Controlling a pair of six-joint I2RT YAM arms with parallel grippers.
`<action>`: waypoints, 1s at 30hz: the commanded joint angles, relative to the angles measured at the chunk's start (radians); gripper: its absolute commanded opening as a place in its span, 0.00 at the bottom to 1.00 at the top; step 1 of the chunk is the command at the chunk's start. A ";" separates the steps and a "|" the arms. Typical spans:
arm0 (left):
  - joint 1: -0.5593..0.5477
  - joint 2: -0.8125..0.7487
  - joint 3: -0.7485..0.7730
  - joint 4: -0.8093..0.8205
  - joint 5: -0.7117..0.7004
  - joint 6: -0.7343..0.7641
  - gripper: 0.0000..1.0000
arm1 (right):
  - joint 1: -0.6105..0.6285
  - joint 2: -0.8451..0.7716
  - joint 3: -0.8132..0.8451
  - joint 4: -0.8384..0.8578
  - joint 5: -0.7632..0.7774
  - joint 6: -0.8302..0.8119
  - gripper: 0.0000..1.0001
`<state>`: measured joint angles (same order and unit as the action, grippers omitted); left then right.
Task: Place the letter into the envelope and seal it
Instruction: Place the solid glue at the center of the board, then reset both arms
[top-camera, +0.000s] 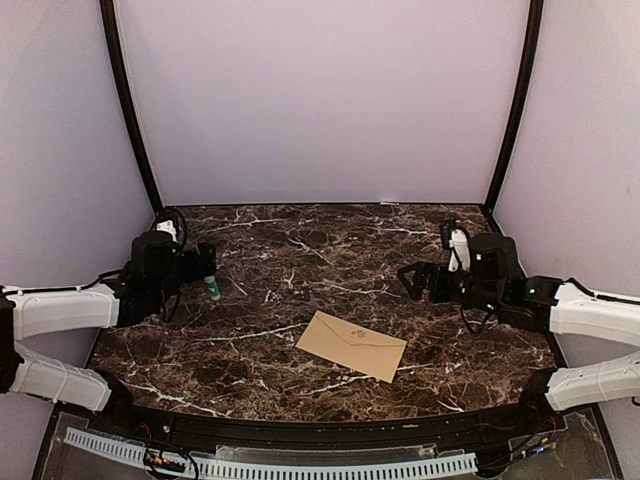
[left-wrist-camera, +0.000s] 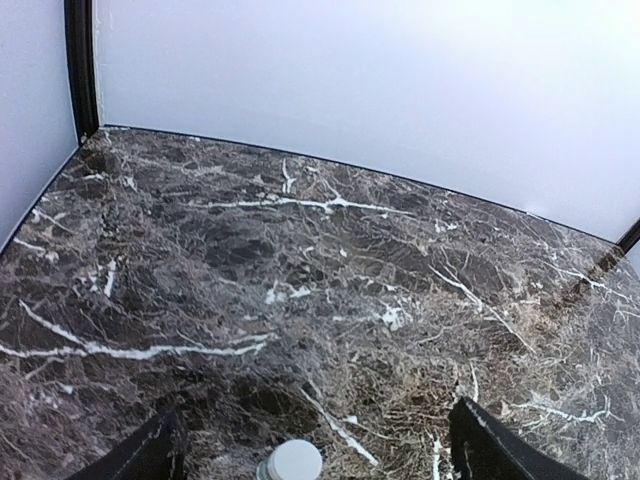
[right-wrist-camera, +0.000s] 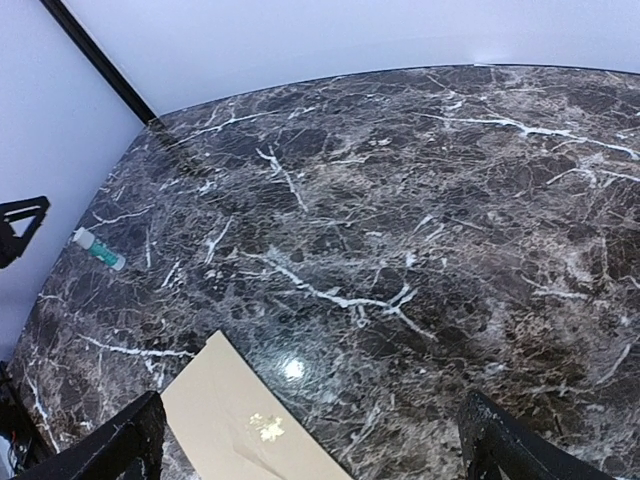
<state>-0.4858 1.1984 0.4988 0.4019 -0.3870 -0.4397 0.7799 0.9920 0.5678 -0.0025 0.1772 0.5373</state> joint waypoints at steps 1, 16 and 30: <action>0.095 -0.068 0.083 -0.182 0.133 0.062 0.90 | -0.124 0.083 0.083 0.006 -0.100 -0.078 0.99; 0.674 -0.031 -0.096 0.210 0.290 0.056 0.91 | -0.757 0.108 -0.097 0.347 -0.153 -0.207 0.99; 0.702 0.141 -0.273 0.738 0.518 0.262 0.92 | -0.851 0.143 -0.398 0.865 -0.021 -0.308 0.99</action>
<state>0.2123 1.2934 0.2249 0.9279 0.0109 -0.2325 -0.0673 1.0969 0.1780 0.6678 0.1200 0.2653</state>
